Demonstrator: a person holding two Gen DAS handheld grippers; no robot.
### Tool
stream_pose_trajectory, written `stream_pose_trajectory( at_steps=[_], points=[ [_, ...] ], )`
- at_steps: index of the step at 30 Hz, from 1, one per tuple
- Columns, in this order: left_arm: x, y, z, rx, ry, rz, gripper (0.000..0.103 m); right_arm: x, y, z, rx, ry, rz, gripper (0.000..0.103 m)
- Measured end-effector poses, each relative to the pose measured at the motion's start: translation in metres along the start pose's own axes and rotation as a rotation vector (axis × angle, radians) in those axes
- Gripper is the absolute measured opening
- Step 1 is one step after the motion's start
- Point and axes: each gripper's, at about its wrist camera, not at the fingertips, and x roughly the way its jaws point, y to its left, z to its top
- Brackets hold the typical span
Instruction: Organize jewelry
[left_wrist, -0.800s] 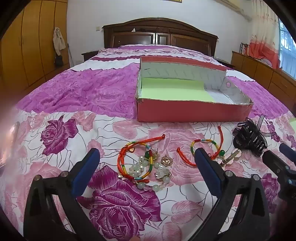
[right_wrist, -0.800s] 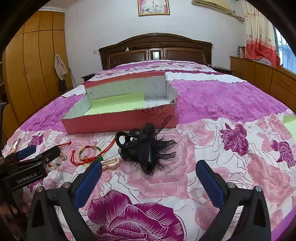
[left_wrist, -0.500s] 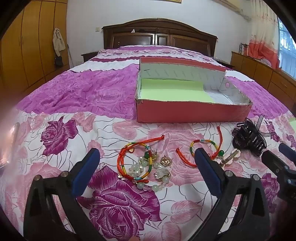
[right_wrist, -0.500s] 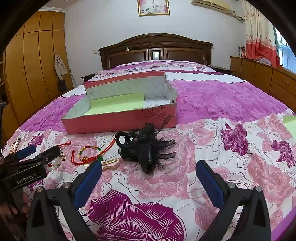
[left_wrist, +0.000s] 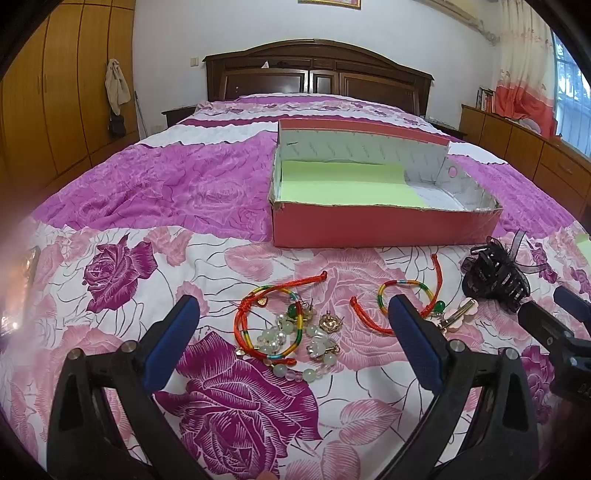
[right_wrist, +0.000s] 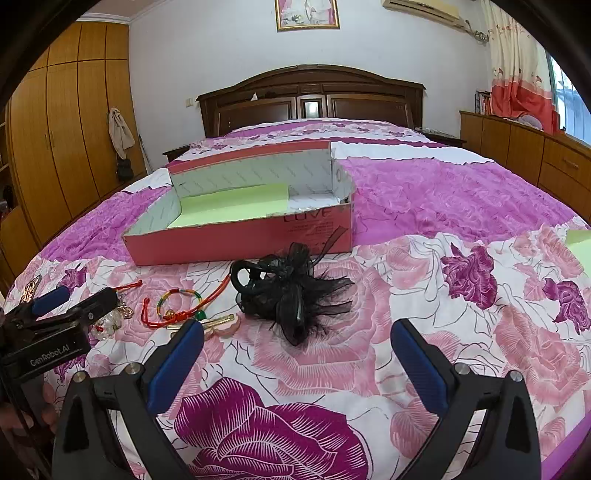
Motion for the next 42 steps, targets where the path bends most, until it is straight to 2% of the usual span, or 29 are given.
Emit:
stream_pose_trajectory(
  at_steps=[42],
  points=[
    [-0.0071, 0.0012, 0.0012, 0.001, -0.011, -0.002, 0.095, 0.0011, -0.0008, -0.0013, -0.003, 0.005, -0.001, 0.103]
  ],
)
